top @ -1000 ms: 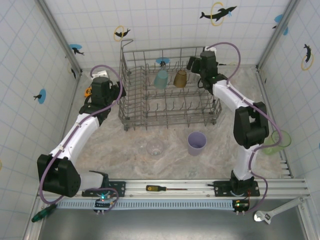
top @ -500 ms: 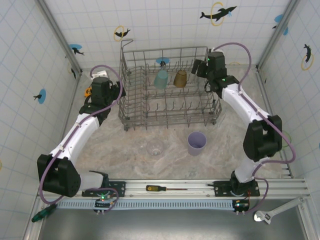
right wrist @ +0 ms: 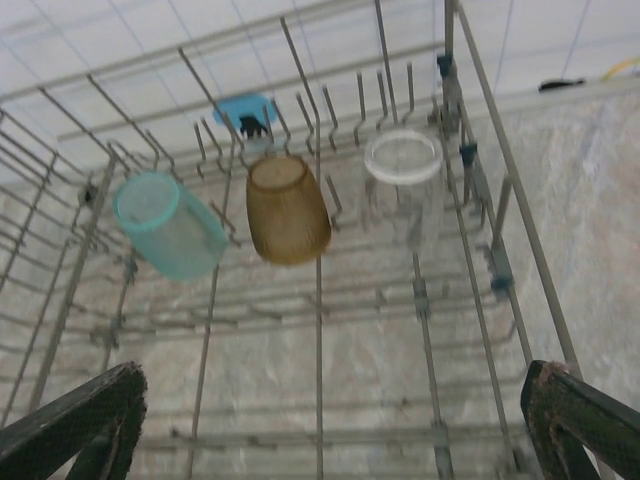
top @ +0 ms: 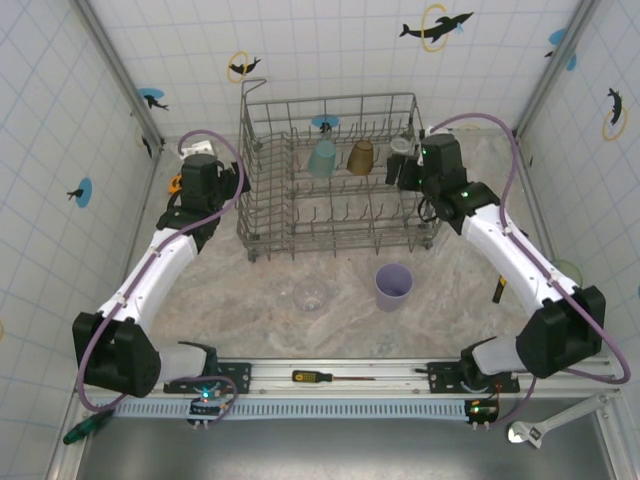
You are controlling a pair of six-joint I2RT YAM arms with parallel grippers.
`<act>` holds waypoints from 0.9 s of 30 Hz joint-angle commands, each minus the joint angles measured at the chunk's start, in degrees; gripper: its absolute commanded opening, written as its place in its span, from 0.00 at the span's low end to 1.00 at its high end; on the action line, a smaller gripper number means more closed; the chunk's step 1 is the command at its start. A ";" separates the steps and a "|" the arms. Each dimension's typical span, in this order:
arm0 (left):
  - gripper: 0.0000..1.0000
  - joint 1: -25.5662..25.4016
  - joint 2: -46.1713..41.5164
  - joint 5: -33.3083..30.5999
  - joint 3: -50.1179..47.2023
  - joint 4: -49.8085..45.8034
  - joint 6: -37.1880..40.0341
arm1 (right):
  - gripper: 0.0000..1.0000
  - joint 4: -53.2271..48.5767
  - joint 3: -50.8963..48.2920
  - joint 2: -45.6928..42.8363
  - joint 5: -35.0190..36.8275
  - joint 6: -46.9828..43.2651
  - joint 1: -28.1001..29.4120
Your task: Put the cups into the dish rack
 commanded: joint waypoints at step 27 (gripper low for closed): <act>0.97 0.07 -0.44 1.94 -0.41 -0.02 0.03 | 0.78 -25.72 -3.64 -10.29 1.71 15.29 15.87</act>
